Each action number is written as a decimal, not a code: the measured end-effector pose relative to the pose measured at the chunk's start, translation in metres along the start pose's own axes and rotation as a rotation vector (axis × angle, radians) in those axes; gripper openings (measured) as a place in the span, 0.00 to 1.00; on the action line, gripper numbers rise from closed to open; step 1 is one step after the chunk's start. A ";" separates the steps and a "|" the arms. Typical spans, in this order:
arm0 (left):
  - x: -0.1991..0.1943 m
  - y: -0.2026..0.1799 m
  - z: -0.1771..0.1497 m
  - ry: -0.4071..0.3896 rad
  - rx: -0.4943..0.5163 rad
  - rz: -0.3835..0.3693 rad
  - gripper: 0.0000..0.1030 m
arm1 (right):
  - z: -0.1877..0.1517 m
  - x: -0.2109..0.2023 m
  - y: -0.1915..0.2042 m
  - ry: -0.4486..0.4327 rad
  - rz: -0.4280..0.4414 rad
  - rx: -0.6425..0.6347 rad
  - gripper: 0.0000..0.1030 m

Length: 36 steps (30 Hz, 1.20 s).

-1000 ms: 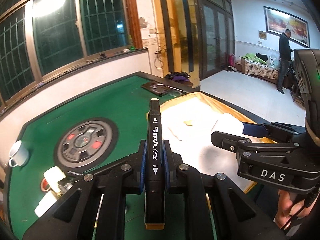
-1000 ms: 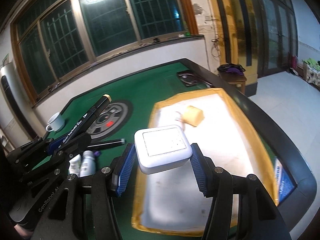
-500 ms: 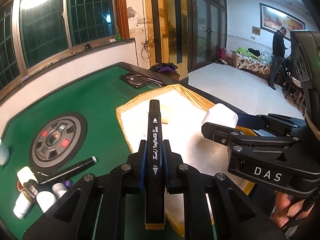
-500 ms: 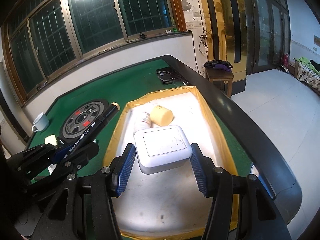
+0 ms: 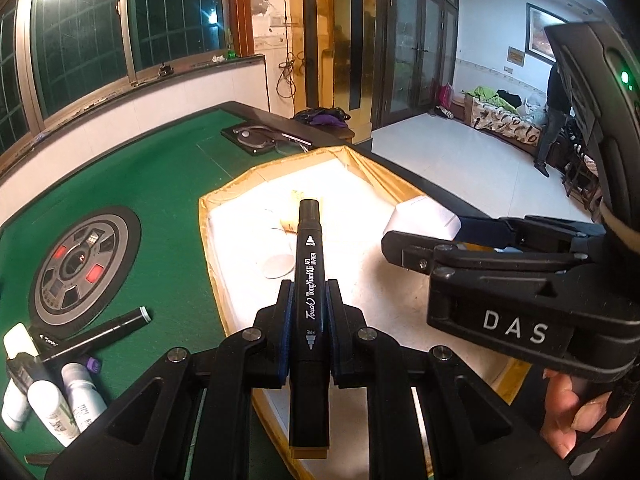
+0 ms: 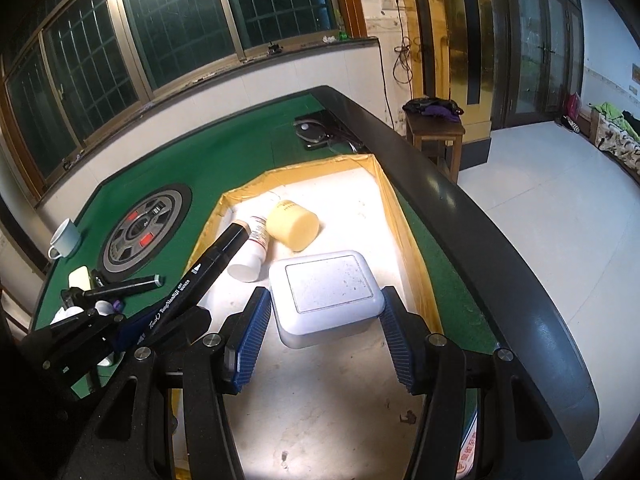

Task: Organize rigid objects
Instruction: 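Carry the marker and white box over the white tray with both tools, then release the white box with the right tool while the left tool lowers the marker into the tray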

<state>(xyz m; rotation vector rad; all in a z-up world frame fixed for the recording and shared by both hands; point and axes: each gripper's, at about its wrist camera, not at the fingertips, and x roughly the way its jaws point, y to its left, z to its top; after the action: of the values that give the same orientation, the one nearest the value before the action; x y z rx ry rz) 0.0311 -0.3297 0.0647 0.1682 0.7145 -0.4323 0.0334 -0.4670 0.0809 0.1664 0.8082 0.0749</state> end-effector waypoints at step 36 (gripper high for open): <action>0.032 0.009 -0.011 0.101 -0.043 -0.007 0.12 | 0.009 0.038 0.001 0.130 -0.040 -0.040 0.49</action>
<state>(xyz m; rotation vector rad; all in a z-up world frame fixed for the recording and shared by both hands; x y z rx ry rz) 0.0498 -0.3292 0.0353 0.1480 0.8227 -0.4175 0.0661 -0.4619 0.0595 0.1084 0.9382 0.0647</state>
